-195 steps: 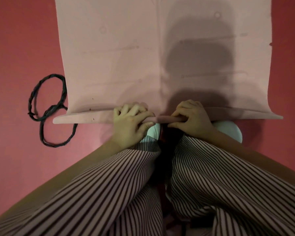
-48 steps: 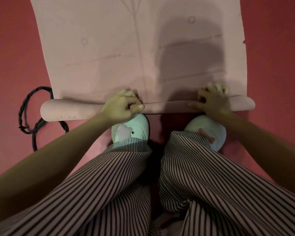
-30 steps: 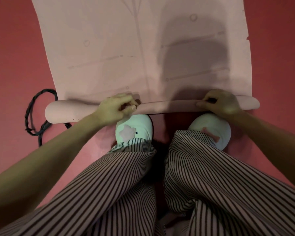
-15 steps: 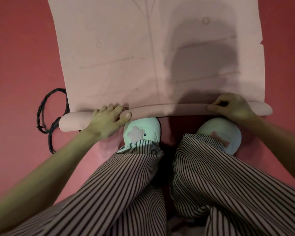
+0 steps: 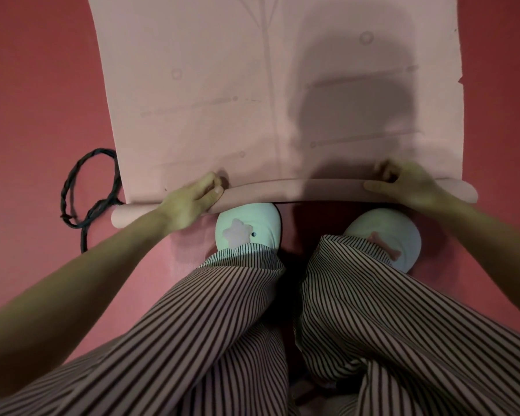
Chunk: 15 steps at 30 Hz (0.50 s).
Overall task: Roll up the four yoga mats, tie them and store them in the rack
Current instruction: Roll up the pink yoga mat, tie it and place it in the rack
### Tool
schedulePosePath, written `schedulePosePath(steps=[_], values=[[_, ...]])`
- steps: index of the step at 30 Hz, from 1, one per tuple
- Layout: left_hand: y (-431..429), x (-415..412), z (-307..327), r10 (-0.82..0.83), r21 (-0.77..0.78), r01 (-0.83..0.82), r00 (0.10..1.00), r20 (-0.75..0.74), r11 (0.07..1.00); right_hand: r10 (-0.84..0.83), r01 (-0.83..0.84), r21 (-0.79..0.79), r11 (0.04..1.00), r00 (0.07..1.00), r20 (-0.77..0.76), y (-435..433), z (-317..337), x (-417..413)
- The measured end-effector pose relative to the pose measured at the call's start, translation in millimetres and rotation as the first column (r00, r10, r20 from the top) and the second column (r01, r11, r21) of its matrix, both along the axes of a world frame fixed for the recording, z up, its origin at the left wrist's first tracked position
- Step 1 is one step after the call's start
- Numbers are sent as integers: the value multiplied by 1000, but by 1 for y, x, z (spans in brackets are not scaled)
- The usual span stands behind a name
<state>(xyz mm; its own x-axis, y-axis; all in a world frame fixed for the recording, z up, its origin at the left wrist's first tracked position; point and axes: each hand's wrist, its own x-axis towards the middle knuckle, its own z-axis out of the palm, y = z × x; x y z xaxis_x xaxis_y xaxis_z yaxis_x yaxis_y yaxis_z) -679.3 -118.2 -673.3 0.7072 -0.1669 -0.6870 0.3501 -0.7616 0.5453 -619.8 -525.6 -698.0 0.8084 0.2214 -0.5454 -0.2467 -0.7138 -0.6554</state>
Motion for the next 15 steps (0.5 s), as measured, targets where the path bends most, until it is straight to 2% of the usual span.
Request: schedulePosePath(steps=[2, 4, 6, 8, 9, 12, 15], values=[[-1, 0, -2, 24, -7, -24, 1000, 3, 1000, -8, 9, -21, 1000, 997, 76, 4, -1, -5], [-5, -1, -2, 8, 49, -13, 996, 93, 999, 28, -4, -89, 996, 963, 266, 5, -3, -13], [-11, -5, 0, -110, 217, 63, 971, 211, 974, 132, -56, -199, 978, 910, 393, 5, -6, -16], [-14, -10, 2, -221, 350, 118, 937, 272, 929, 206, -94, -272, 958, 885, 417, 3, -9, -13], [-13, -12, 4, -258, 367, 132, 912, 320, 921, 232, -117, -278, 953, 875, 426, 2, -10, -13], [0, -24, -2, -300, 272, 191, 839, 455, 943, 269, -190, -205, 960, 824, 499, -8, -9, -22], [7, -27, -9, -213, 175, 143, 839, 501, 974, 226, -154, -214, 965, 902, 369, -19, 3, -29]])
